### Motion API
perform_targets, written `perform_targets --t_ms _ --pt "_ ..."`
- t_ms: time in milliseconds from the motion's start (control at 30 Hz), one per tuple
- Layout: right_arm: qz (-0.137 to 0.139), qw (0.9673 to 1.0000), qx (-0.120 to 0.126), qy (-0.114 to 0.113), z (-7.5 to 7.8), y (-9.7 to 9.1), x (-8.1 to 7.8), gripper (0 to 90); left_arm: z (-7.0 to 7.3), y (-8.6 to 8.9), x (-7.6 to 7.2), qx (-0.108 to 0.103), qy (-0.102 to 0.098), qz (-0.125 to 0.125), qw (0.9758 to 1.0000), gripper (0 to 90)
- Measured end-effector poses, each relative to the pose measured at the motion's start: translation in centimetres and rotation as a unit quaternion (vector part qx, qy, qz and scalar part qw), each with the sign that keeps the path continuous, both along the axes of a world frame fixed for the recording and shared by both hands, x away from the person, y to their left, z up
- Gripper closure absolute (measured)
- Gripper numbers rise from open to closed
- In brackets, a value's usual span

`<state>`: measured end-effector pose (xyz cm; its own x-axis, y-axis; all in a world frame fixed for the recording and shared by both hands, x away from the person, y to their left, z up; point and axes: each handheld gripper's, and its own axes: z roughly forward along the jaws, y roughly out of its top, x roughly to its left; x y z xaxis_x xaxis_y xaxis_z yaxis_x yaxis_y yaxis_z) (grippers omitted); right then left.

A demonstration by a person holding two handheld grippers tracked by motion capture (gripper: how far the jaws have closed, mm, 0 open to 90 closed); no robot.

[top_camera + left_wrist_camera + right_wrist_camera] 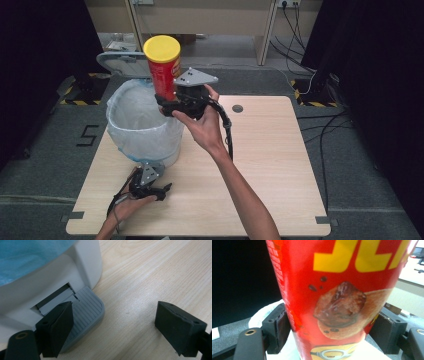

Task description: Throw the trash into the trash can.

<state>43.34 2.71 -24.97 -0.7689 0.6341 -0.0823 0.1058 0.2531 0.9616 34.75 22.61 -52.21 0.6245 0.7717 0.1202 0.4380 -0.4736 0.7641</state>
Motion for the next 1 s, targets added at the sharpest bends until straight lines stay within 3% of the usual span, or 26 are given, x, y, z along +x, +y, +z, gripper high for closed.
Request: perform_targets --t_ms 300,633,800,967,1000 --pt "0.018 0.9997 -0.014 0.0 0.4 2.5 0.2 25.1 0.0 0.0 0.0 0.0 0.0 0.0 1.0 14.3" --pt "0.03 0.9993 -0.02 0.013 -0.3 4.8 0.8 25.1 0.0 0.0 0.0 -0.003 0.001 0.0 1.0 14.3" --pt "0.04 0.9984 -0.027 0.03 -0.8 6.1 1.2 25.0 0.0 0.0 0.0 -0.003 0.002 -0.001 1.0 14.3" --pt "0.053 0.9964 -0.051 0.042 -1.4 6.8 1.4 25.0 -0.1 0.0 0.0 -0.007 -0.002 0.001 1.0 14.3" --pt "0.059 0.9947 -0.067 0.052 -1.8 7.1 1.5 24.9 -0.1 0.0 0.0 -0.004 0.0 0.0 1.0 14.3"
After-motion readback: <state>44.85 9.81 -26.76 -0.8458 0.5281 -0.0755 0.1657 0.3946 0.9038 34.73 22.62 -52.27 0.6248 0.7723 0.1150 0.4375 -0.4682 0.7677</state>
